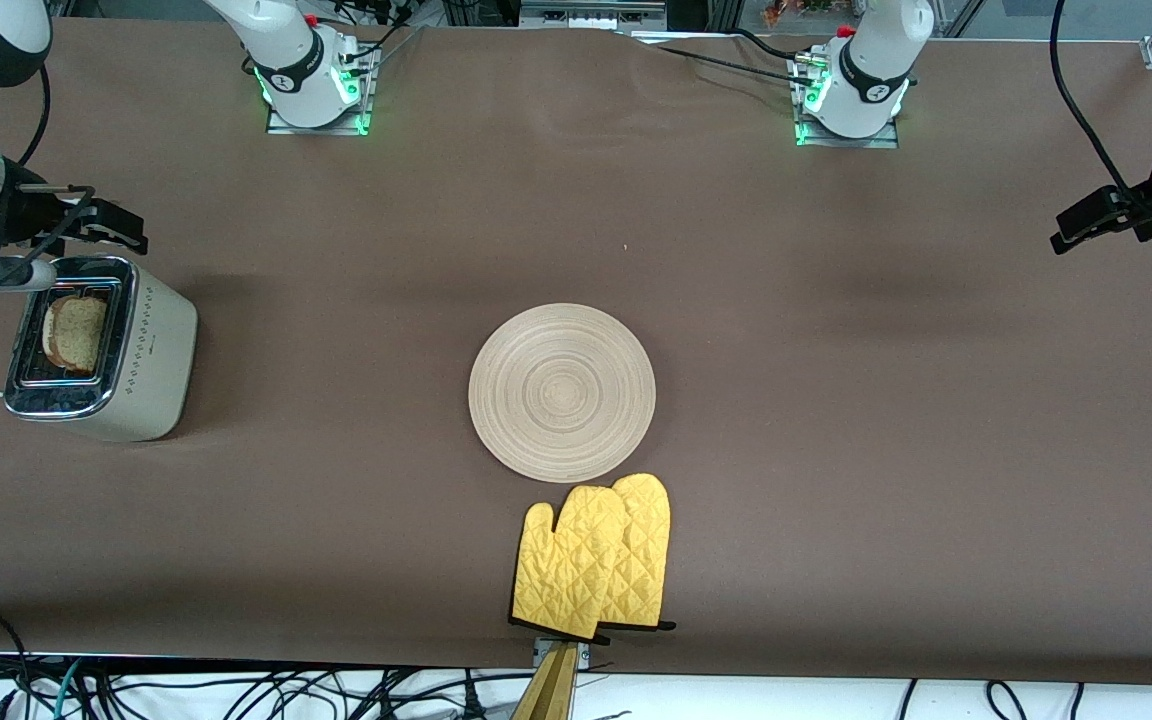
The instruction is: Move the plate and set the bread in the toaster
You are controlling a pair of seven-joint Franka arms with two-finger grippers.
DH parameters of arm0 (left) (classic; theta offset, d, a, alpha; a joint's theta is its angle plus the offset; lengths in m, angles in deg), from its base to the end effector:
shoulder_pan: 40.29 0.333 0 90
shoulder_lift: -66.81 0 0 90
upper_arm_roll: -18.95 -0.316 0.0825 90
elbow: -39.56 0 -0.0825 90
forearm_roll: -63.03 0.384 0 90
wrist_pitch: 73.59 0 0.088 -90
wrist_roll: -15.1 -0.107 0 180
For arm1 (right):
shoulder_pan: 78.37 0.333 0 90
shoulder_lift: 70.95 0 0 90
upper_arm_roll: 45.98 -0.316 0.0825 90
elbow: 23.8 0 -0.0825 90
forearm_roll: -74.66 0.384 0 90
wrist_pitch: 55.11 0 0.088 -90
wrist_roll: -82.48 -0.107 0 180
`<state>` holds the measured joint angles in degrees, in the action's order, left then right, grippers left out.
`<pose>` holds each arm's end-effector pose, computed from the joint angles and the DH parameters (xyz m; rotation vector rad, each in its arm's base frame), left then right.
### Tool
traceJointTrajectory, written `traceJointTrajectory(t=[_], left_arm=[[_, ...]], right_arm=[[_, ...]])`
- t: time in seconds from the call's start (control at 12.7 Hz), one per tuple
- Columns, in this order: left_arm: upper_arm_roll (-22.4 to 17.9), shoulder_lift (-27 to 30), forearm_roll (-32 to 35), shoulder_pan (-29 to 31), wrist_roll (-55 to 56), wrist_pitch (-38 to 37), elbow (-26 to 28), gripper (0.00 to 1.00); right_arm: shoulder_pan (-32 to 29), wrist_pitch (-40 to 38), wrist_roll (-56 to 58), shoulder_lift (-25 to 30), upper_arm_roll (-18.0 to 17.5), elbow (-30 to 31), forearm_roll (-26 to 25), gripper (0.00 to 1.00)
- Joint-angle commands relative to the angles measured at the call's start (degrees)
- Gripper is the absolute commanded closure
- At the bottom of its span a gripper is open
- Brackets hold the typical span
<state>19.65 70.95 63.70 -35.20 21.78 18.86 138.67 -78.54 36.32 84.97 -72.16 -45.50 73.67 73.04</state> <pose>0.5307 0.0417 0.5923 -3.1129 -0.3006 0.0684 0.5549 -0.0092 0.5536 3.1100 0.0538 -0.1982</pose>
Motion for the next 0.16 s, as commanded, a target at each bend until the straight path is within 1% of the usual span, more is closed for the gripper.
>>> traceJointTrajectory(t=[0.0,0.08], left_arm=[[0.3,0.1,1.5,-0.2,0.8,-0.7,-0.8,0.00],[0.3,0.2,1.5,-0.2,0.8,-0.7,-0.8,0.00]], right_arm=[[2.9,1.5,0.0,1.4,4.5,1.4,2.2,0.00],[2.8,1.4,0.5,1.4,4.5,1.1,2.0,0.00]])
